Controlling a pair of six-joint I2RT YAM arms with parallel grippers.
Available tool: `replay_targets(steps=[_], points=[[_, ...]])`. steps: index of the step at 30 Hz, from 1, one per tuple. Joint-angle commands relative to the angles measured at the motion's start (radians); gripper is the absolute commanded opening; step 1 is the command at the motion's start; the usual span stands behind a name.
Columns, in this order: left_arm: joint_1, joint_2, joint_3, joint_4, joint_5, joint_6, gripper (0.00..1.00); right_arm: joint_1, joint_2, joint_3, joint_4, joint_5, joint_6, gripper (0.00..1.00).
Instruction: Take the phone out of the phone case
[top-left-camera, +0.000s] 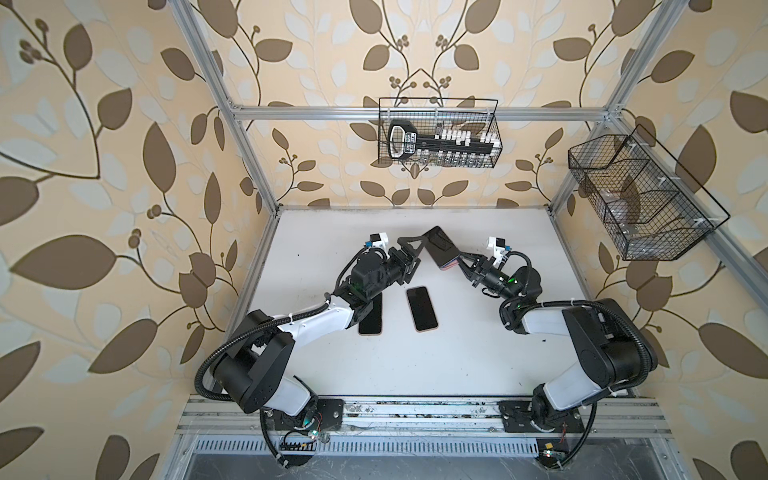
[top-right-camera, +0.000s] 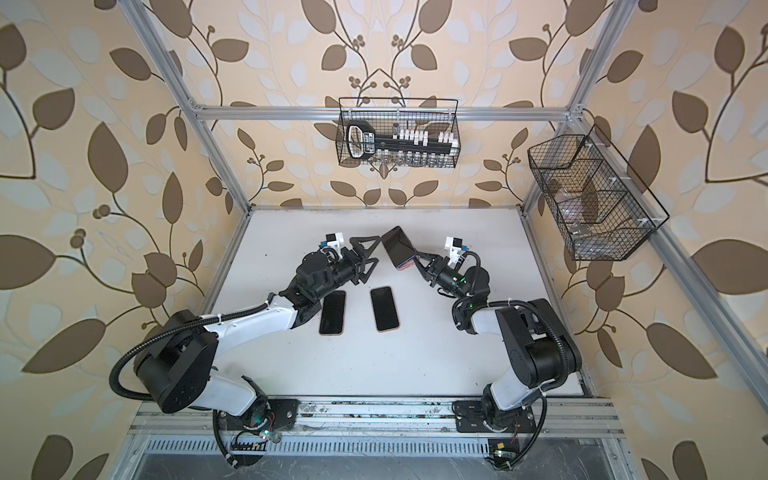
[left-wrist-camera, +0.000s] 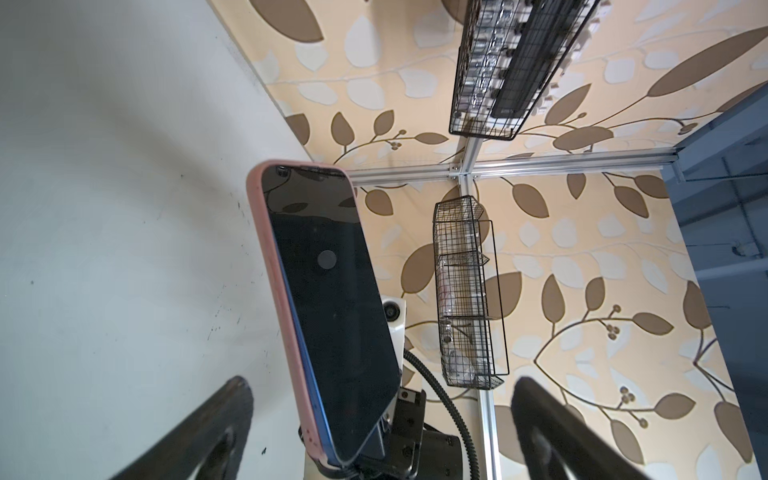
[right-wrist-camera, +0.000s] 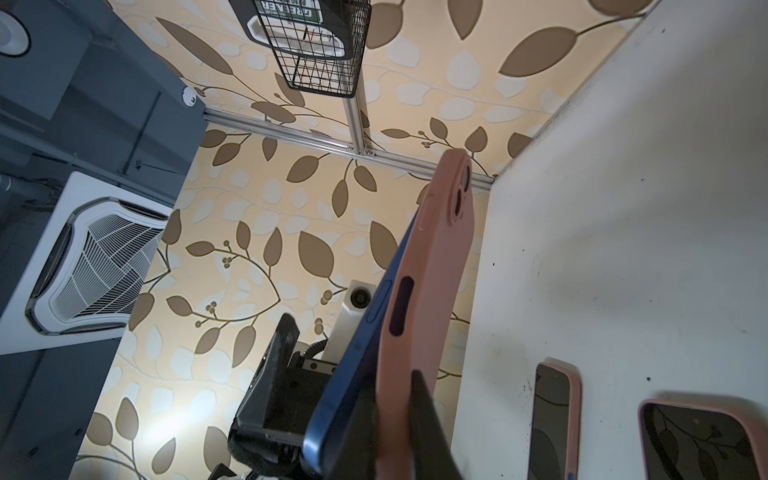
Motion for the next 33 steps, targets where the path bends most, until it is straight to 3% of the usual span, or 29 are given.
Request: replay_targets(steps=[1, 10, 33], points=[[-0.051, -0.069, 0.054, -0.075, -0.022, -0.005, 0.99, -0.003, 0.007, -0.006, 0.115, 0.038, 0.019, 0.00], [-0.110, -0.033, 0.070, -0.010, -0.021, -0.057, 0.99, 0.000, 0.021, -0.011, 0.139, 0.051, 0.023, 0.00], [-0.113, 0.051, 0.092, 0.067, -0.017, -0.075, 0.99, 0.013, -0.002, -0.039, 0.141, 0.058, 0.012, 0.00]])
